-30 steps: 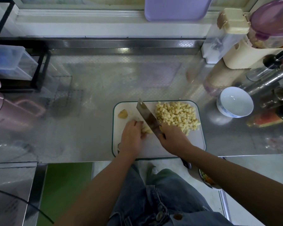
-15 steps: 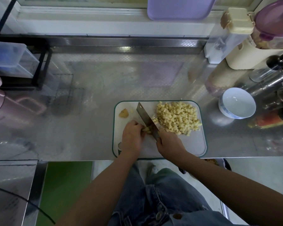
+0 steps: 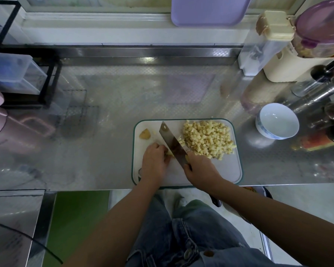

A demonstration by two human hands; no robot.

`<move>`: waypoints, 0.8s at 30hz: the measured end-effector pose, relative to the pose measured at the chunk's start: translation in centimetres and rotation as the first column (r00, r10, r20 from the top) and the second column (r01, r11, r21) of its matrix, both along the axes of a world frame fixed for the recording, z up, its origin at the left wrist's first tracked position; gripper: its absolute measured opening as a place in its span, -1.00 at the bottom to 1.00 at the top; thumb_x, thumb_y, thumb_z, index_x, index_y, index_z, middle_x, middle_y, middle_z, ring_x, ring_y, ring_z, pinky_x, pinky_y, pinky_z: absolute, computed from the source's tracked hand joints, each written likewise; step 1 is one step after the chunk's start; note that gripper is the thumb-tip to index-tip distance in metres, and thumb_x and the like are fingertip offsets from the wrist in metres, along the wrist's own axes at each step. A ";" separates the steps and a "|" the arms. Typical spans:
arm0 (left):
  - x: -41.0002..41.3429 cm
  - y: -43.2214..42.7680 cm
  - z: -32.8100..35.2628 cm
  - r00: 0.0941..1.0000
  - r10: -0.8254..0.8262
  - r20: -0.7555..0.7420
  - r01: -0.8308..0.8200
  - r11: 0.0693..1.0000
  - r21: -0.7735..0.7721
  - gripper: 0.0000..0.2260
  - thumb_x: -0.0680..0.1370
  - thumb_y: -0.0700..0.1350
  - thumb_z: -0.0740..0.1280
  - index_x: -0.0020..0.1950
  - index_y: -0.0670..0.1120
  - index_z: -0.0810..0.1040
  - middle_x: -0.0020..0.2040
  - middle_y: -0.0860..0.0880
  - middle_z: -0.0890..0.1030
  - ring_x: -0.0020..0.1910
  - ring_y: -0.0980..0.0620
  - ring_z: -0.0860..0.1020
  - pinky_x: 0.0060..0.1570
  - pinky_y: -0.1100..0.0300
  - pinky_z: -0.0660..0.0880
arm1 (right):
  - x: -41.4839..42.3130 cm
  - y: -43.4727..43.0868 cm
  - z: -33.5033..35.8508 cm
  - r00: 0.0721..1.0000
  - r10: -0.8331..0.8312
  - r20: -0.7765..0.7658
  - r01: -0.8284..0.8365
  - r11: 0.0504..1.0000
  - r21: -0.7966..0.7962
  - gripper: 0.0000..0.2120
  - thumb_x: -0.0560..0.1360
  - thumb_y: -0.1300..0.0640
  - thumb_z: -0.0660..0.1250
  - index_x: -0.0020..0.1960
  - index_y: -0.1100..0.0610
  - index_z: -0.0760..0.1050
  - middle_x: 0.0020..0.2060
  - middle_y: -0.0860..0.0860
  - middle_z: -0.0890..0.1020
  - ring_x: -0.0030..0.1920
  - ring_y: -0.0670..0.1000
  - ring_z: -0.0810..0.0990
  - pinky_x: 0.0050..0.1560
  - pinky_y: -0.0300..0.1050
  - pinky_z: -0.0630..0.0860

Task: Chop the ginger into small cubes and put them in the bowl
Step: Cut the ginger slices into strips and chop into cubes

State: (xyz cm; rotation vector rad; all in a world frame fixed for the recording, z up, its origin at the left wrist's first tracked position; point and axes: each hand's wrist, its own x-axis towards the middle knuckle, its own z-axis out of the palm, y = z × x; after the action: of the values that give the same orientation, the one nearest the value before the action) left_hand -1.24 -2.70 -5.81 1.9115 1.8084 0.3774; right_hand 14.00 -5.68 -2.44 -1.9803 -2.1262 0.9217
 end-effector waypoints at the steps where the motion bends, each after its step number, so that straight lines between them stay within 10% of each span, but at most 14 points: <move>1: 0.0 0.0 0.0 1.000 0.003 -0.001 -0.003 1.000 -0.001 -0.84 0.53 -0.19 0.31 0.05 -0.19 0.63 -0.02 -0.14 0.57 0.03 -0.09 0.49 0.00 0.14 0.37 | 0.0 0.0 0.0 1.000 -0.001 0.005 0.001 1.000 -0.009 -0.89 0.54 0.21 0.19 -0.14 0.13 0.27 -0.39 -0.02 0.34 -0.35 0.04 0.38 -0.33 -0.16 0.25; 24: -0.6 -0.2 0.1 1.000 0.006 -0.008 -0.007 0.999 -0.041 -0.75 0.52 -0.15 0.36 0.19 -0.14 0.55 0.09 -0.10 0.56 0.11 -0.07 0.49 0.10 0.15 0.38 | 0.2 0.1 0.1 0.998 -0.042 -0.040 0.042 0.999 0.000 -0.89 0.55 0.20 0.20 0.01 0.24 0.40 -0.29 0.15 0.54 -0.29 0.16 0.53 -0.29 -0.04 0.44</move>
State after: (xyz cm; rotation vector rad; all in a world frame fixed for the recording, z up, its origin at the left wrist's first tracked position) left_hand -1.82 -2.85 -5.74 1.8822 1.8142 0.3326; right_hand 14.22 -5.61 -2.31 -1.9806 -2.0553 0.9455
